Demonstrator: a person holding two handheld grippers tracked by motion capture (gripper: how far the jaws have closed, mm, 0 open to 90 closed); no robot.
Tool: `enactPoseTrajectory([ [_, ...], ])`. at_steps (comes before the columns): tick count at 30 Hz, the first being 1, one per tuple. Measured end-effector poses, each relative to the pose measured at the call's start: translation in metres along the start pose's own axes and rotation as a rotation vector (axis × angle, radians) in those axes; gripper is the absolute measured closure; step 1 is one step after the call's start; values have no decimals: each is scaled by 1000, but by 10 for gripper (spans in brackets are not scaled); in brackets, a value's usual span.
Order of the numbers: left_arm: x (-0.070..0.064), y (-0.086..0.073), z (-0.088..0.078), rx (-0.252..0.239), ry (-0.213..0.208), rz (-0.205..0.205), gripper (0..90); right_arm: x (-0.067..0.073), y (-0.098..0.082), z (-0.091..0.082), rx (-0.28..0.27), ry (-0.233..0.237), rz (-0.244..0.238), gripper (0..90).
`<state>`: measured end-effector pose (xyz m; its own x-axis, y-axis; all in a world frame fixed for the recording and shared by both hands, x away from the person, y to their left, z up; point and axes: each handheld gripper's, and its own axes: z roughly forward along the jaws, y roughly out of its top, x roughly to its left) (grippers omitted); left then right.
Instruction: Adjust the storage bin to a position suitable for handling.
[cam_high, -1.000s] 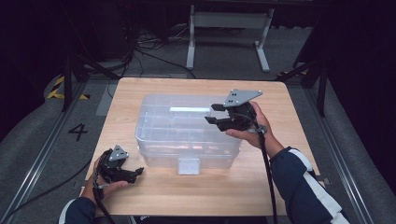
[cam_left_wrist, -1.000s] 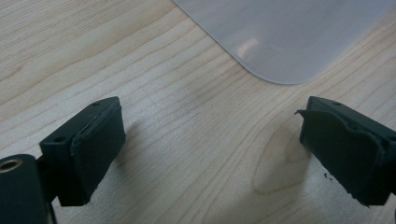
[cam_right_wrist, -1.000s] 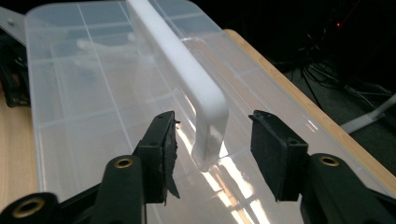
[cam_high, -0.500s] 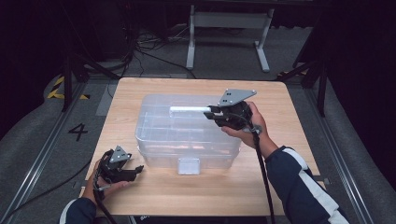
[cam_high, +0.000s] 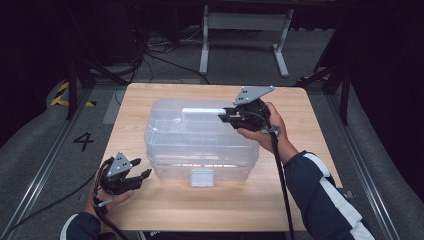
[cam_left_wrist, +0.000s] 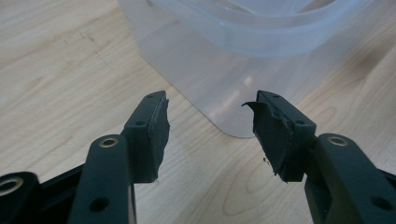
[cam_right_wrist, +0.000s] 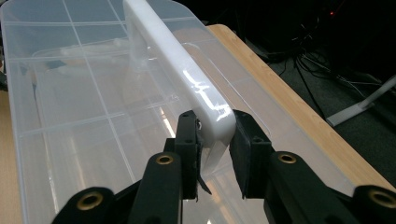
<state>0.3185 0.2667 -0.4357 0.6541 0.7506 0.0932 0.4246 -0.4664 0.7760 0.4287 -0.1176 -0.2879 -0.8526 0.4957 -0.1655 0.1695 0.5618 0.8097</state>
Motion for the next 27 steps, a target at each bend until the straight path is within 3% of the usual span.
enactPoseTrajectory([
  [7,0,8,-13,-59,-12,-13,520,-7,4,0,1,16,5,738],
  [12,0,15,-21,-108,-62,-22,598,-10,8,0,8,19,11,735],
  [16,-2,24,-21,-130,-90,-23,663,-11,10,0,15,14,11,732],
  [19,-4,29,-19,-150,-134,-36,714,-12,12,0,18,15,12,730],
  [21,-3,31,-19,-156,-121,-33,774,-13,12,0,18,16,14,730],
  [23,-3,33,-19,-170,-130,-51,786,-13,11,0,18,17,14,730],
  [27,-4,35,-19,-163,-102,-42,836,-12,11,0,18,14,16,729],
])
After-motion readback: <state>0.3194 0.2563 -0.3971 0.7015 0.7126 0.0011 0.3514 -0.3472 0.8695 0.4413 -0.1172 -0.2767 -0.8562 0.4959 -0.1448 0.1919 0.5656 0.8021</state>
